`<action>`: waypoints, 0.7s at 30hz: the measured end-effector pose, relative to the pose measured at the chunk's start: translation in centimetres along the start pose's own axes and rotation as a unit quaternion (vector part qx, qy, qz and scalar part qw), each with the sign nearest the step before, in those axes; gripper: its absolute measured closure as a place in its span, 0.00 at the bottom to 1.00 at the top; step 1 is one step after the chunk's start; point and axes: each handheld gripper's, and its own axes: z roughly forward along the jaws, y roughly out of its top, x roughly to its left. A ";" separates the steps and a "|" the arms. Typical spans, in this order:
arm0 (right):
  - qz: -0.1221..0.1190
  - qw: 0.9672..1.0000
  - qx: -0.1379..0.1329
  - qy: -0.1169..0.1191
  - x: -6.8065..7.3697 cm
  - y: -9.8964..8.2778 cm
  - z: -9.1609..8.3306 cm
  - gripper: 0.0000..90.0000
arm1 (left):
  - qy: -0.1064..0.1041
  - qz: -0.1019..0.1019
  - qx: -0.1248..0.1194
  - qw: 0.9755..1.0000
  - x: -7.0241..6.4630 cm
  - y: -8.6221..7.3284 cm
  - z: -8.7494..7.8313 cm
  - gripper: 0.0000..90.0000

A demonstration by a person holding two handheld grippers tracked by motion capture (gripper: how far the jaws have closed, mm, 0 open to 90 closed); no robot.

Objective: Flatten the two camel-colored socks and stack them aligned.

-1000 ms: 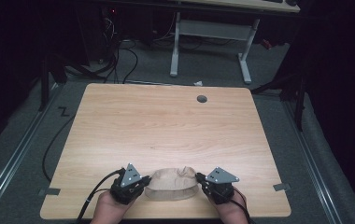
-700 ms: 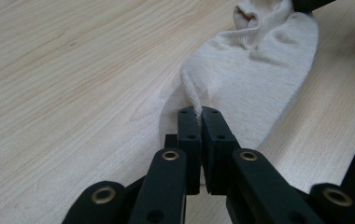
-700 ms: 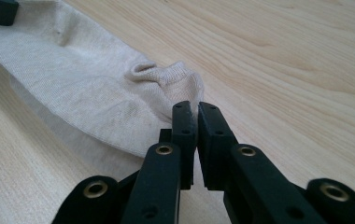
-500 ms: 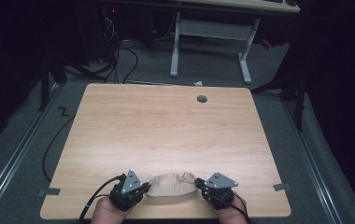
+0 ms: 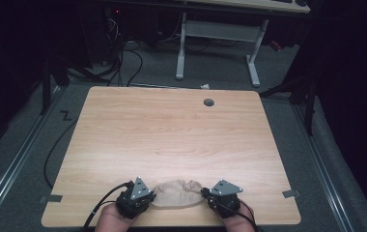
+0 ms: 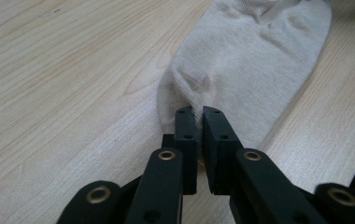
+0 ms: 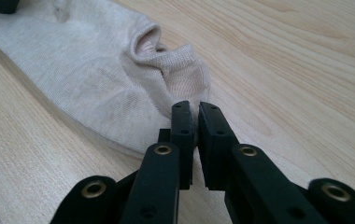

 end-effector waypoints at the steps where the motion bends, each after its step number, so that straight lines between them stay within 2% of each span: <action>1: 0.000 1.000 0.001 0.000 0.0 0.0 0.1 0.94 | 0.000 -0.001 0.000 1.000 0.0 0.0 0.0 0.92; 12: 0.010 1.000 0.004 -0.001 -0.2 -0.1 0.1 0.86 | 0.007 -0.009 -0.006 1.000 0.3 0.1 -0.2 0.81; 21: 0.023 1.000 -0.020 -0.007 -0.5 0.1 -0.5 0.83 | 0.013 -0.014 -0.022 1.000 0.5 0.2 -0.4 0.69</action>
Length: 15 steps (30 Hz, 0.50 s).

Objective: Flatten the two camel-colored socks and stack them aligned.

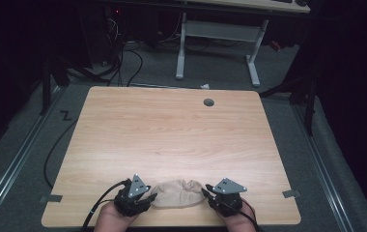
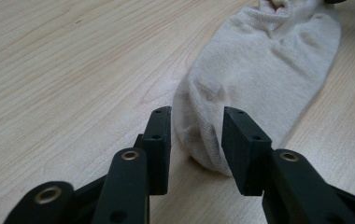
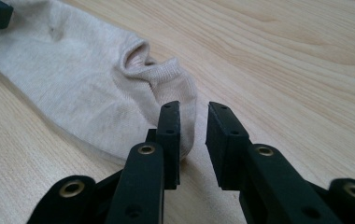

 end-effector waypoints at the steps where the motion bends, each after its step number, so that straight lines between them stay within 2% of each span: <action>1: 0.002 1.000 -0.001 0.000 0.0 0.0 0.0 0.83 | 0.000 -0.001 -0.003 1.000 0.1 0.0 -0.1 0.68; 7: 0.011 1.000 -0.011 -0.001 -0.4 0.1 -0.1 0.82 | 0.001 -0.008 -0.016 1.000 0.4 0.1 -0.3 0.63; 15: 0.017 0.999 -0.031 -0.018 -1.0 0.3 -0.4 0.79 | 0.007 -0.026 -0.036 0.999 1.6 0.2 -0.9 0.60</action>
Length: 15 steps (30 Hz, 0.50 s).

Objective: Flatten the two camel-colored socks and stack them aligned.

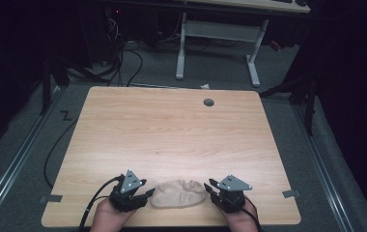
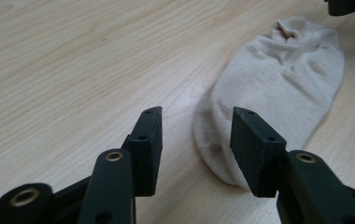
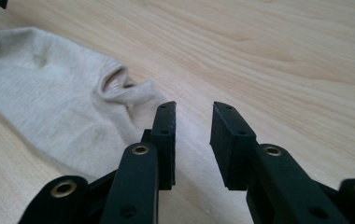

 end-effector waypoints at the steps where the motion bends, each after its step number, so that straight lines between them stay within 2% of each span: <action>1: 0.000 1.000 -0.004 -0.003 -0.2 0.0 -0.1 0.78 | 0.000 -0.002 -0.001 1.000 0.2 0.0 -0.1 0.59; 9: 0.024 0.999 -0.011 -0.030 -2.3 -0.1 -0.3 0.78 | 0.023 -0.008 -0.019 1.000 2.4 0.0 -0.6 0.55; 12: 0.029 0.998 -0.013 -0.046 -3.5 -0.4 -0.2 0.76 | 0.038 -0.004 -0.022 0.999 3.9 -0.1 -0.7 0.53; 15: 0.041 0.998 -0.010 -0.053 -4.9 -1.0 0.1 0.75 | 0.045 -0.018 -0.020 0.999 5.3 -0.5 -0.8 0.52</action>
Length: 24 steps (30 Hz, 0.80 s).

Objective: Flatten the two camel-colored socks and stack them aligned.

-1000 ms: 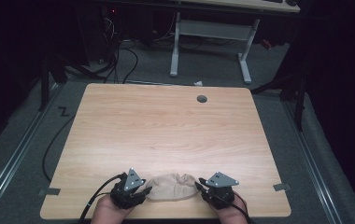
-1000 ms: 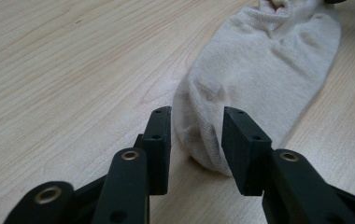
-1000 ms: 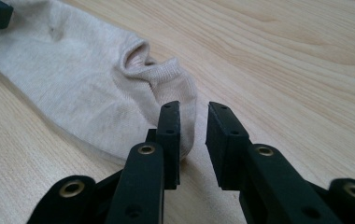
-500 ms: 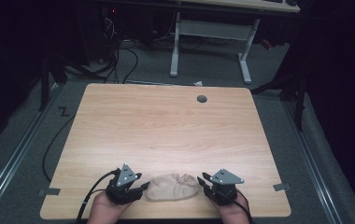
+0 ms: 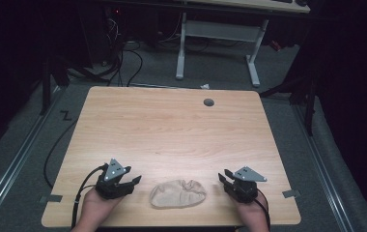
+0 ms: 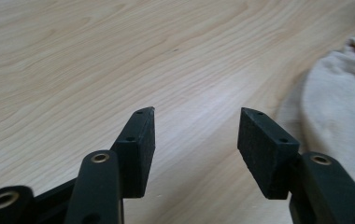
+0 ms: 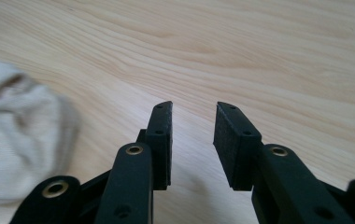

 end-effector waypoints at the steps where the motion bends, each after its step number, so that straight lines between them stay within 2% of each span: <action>1: 0.004 1.000 0.003 -0.003 -0.4 -0.1 0.2 0.74 | 0.012 -0.005 0.001 1.000 0.8 -0.1 0.0 0.52; 5: 0.026 0.999 0.008 -0.036 -2.7 -0.7 0.4 0.73 | 0.053 -0.028 -0.003 0.998 3.4 -0.6 -0.6 0.51; 9: 0.061 0.996 0.003 -0.059 -4.7 -1.2 0.1 0.71 | 0.058 -0.059 -0.006 0.997 4.8 -1.1 -1.0 0.51; 11: 0.074 0.995 0.002 -0.063 -5.2 -1.4 0.0 0.70 | 0.053 -0.065 -0.006 0.996 4.9 -1.2 -1.1 0.51; 13: 0.075 0.995 -0.002 -0.066 -5.4 -1.4 0.0 0.69 | 0.049 -0.060 -0.006 0.997 4.6 -1.1 -1.0 0.51; 15: 0.073 0.995 -0.003 -0.067 -5.2 -1.3 0.1 0.69 | 0.044 -0.048 -0.007 0.998 4.1 -0.9 -0.9 0.51; 17: 0.062 0.996 -0.001 -0.066 -4.8 -1.3 0.2 0.68 | 0.042 -0.043 -0.008 0.998 3.9 -0.7 -0.7 0.51; 19: 0.062 0.996 0.000 -0.066 -4.7 -1.4 0.2 0.68 | 0.039 -0.038 -0.008 0.998 3.8 -0.6 -0.6 0.51; 24: 0.065 0.996 0.001 -0.064 -4.7 -1.6 0.1 0.67 | 0.037 -0.042 -0.007 0.998 3.7 -0.5 -0.3 0.51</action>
